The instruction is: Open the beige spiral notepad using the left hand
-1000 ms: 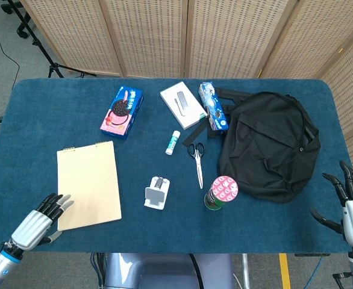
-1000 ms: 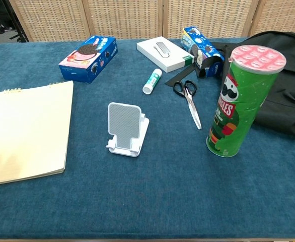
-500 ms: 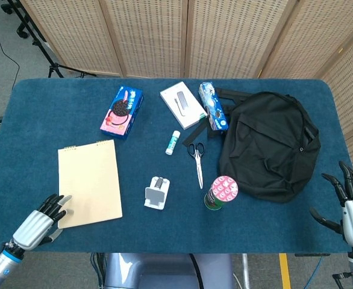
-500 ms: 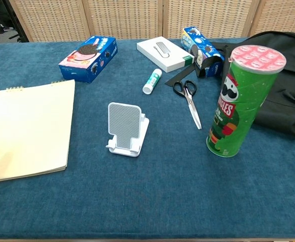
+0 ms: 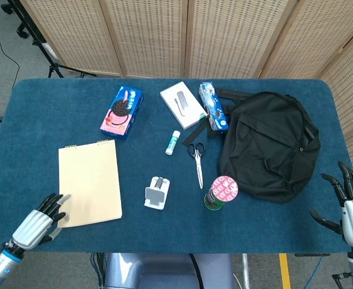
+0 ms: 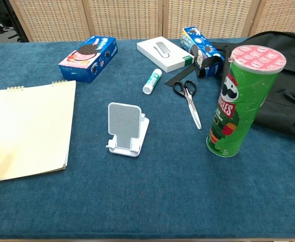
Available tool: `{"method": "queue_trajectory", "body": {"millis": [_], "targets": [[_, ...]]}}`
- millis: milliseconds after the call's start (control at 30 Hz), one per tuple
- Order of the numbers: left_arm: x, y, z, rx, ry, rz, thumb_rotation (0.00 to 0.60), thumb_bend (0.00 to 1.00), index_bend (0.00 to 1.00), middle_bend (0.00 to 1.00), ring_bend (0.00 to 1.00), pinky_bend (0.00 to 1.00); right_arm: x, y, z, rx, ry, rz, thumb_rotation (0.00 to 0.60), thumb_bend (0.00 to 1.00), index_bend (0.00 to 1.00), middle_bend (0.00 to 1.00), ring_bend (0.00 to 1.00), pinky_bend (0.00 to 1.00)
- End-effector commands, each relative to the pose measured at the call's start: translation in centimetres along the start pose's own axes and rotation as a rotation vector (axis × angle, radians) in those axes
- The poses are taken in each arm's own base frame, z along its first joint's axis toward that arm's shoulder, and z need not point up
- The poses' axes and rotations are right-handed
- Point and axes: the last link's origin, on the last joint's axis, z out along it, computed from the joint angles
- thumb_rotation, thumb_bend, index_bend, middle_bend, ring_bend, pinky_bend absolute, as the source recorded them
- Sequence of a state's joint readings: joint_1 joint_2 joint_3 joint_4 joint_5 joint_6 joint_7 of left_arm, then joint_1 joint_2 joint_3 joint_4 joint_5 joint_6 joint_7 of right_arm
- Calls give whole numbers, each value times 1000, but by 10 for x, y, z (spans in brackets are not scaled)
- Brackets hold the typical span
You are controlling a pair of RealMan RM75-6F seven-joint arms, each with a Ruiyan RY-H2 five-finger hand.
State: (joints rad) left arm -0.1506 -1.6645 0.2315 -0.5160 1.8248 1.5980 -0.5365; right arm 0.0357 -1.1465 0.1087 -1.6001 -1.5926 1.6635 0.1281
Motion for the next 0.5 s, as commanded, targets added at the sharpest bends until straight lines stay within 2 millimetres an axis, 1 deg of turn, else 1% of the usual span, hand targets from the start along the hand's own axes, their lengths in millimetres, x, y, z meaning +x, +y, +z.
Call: {"method": "queue_trajectory", "body": {"millis": [33,100,233,367,500], "targets": [[0,0,0,1,4,-5,600,491,567,0,0,0,0,0,0,1,-2,5,600,192,197,0,0,0],[0,0,0,4,6,-9,600,520,601,0,0,0,0,0,0,2,-2,7,600,192,197,0,0,0],[0,0,0,6,11,0,600,526,647,0,0,0,1,0,0,3,2,12,600,193,196,0,0,0],[0,0,0,10,11,-5,600,542,719,0,0,0,2,-1,0,5,7,20,600,194,197,0,0,0],[-1,0,0,8,7,-8,600,543,727,0,0,0,2,-1,0,7,2,23,600,194,197,0,0,0]]}}
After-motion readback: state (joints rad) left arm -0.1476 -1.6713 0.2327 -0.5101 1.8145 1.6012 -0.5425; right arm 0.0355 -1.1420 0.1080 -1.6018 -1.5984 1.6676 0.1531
